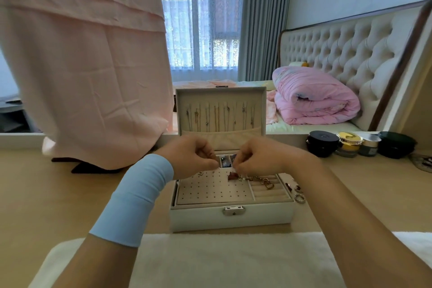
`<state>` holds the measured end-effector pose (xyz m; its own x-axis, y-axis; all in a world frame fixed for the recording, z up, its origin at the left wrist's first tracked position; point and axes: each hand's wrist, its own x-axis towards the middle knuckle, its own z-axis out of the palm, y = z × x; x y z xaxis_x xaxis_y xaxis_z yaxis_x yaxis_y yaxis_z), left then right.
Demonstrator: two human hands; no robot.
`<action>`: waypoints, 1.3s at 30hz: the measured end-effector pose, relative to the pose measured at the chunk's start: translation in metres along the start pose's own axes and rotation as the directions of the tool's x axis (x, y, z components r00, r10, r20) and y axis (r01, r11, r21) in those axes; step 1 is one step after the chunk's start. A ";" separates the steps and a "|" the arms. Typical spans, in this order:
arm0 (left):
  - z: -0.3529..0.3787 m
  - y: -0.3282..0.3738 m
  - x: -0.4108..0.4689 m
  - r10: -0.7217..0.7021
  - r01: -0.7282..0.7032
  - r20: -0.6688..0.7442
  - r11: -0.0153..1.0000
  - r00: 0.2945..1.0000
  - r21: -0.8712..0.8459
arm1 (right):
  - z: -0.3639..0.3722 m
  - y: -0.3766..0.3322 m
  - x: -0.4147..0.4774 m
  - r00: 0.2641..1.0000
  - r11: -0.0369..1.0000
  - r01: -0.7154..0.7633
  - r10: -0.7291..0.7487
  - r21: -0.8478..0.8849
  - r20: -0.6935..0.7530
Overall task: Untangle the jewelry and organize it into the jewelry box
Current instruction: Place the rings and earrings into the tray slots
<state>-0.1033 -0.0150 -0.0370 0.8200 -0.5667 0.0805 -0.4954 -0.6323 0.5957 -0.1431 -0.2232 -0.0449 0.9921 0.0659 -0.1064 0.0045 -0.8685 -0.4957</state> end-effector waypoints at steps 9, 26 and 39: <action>-0.009 -0.015 0.006 0.022 -0.024 -0.041 0.999 0.999 -0.035 | 0.004 -0.019 0.016 0.998 0.995 0.041 -0.036 -0.091 0.049; -0.008 -0.044 0.015 0.018 0.017 -0.248 0.990 0.969 0.139 | 0.023 -0.051 0.053 0.993 0.999 -0.038 0.042 0.038 -0.106; 0.002 -0.043 0.019 0.003 0.071 -0.201 0.930 0.980 0.361 | 0.022 -0.052 0.054 0.992 0.984 -0.094 0.079 -0.149 -0.102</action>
<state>-0.0668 -0.0001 -0.0630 0.8593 -0.4508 0.2416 -0.5058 -0.8190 0.2709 -0.0924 -0.1632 -0.0438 0.9969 -0.0537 -0.0570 -0.0704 -0.9345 -0.3491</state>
